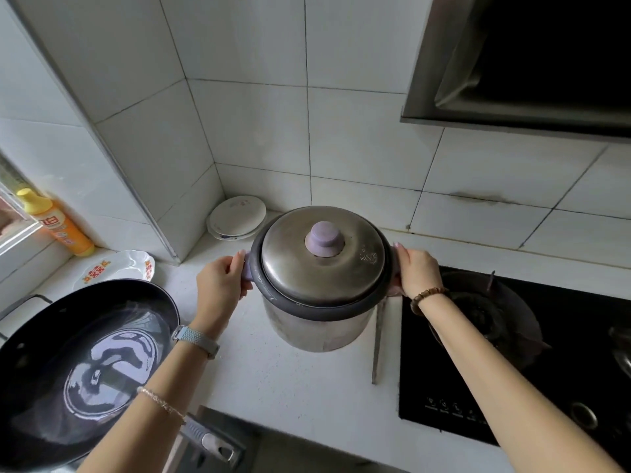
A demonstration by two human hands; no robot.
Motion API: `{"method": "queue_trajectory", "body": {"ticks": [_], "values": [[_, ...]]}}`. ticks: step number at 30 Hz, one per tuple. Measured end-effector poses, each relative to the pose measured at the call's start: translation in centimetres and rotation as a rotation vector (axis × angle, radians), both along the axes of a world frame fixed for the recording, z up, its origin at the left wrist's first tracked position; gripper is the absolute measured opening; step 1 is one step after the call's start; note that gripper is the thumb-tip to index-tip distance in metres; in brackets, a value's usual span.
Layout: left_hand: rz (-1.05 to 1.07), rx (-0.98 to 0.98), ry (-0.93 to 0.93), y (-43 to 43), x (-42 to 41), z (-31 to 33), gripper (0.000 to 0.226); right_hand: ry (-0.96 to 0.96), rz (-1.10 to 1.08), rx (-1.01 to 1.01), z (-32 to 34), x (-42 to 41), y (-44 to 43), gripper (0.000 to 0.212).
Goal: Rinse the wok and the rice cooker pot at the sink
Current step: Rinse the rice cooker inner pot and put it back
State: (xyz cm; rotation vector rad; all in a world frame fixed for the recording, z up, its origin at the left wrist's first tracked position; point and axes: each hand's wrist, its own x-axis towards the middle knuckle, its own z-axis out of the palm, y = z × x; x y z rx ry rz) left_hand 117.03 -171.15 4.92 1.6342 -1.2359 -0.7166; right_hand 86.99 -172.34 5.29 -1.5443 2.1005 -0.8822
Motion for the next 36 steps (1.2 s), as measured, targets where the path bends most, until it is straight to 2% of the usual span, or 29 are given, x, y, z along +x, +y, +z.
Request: {"method": "queue_trajectory", "body": {"ticks": [5,11,18,27,36], "values": [[-0.076,-0.035,0.067,1.4,-1.3,1.8,0.047,-0.025,-0.069,-0.042,1.7,-1.7,3.5,0.054],[-0.195,-0.091,0.055,2.5,-4.1,3.4,0.049,-0.027,-0.186,-0.075,3.0,-4.0,8.3,0.059],[-0.372,-0.07,0.075,3.6,-9.5,3.7,0.048,-0.059,-0.347,-0.077,3.2,-8.7,14.2,0.059],[-0.642,-0.064,0.085,6.6,-20.2,3.7,0.051,-0.076,-0.534,-0.133,3.3,-16.5,24.0,0.066],[-0.843,-0.032,0.095,13.3,-33.3,3.5,0.05,-0.073,-0.746,-0.118,4.1,-25.2,36.1,0.061]]}}
